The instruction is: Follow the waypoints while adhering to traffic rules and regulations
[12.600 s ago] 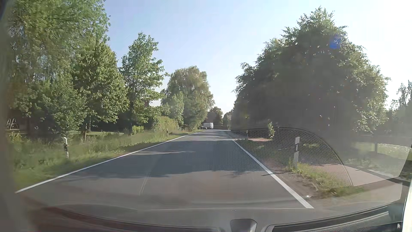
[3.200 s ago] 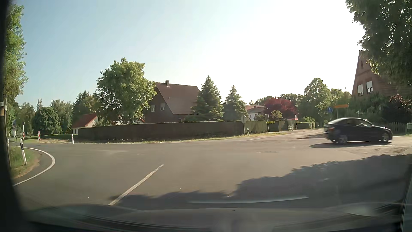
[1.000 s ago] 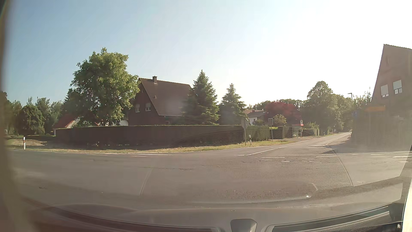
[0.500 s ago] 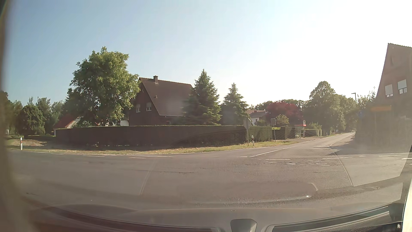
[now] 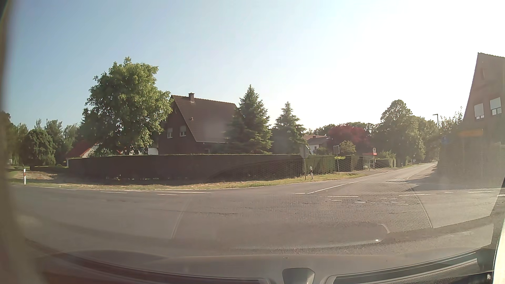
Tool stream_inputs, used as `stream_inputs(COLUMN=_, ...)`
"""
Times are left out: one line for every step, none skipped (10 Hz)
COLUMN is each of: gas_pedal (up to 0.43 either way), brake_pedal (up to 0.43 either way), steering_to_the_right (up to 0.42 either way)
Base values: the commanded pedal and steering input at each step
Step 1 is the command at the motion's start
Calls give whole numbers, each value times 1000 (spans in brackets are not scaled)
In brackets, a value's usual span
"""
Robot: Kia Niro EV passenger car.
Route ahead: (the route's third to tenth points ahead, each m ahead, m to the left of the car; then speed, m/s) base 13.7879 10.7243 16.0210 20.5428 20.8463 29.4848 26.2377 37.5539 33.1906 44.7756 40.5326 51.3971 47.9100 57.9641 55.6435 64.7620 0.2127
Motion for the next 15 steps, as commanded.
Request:
stream_inputs(gas_pedal=0, brake_pedal=250, steering_to_the_right=-53)
stream_inputs(gas_pedal=0, brake_pedal=250, steering_to_the_right=-54)
stream_inputs(gas_pedal=0, brake_pedal=250, steering_to_the_right=-57)
stream_inputs(gas_pedal=0, brake_pedal=250, steering_to_the_right=-57)
stream_inputs(gas_pedal=0, brake_pedal=238, steering_to_the_right=-58)
stream_inputs(gas_pedal=0, brake_pedal=201, steering_to_the_right=-57)
stream_inputs(gas_pedal=0, brake_pedal=177, steering_to_the_right=-56)
stream_inputs(gas_pedal=0, brake_pedal=152, steering_to_the_right=-55)
stream_inputs(gas_pedal=0, brake_pedal=104, steering_to_the_right=-55)
stream_inputs(gas_pedal=0, brake_pedal=91, steering_to_the_right=-55)
stream_inputs(gas_pedal=0, brake_pedal=104, steering_to_the_right=-55)
stream_inputs(gas_pedal=0, brake_pedal=110, steering_to_the_right=-55)
stream_inputs(gas_pedal=0, brake_pedal=116, steering_to_the_right=-55)
stream_inputs(gas_pedal=0, brake_pedal=116, steering_to_the_right=-55)
stream_inputs(gas_pedal=0, brake_pedal=91, steering_to_the_right=-55)
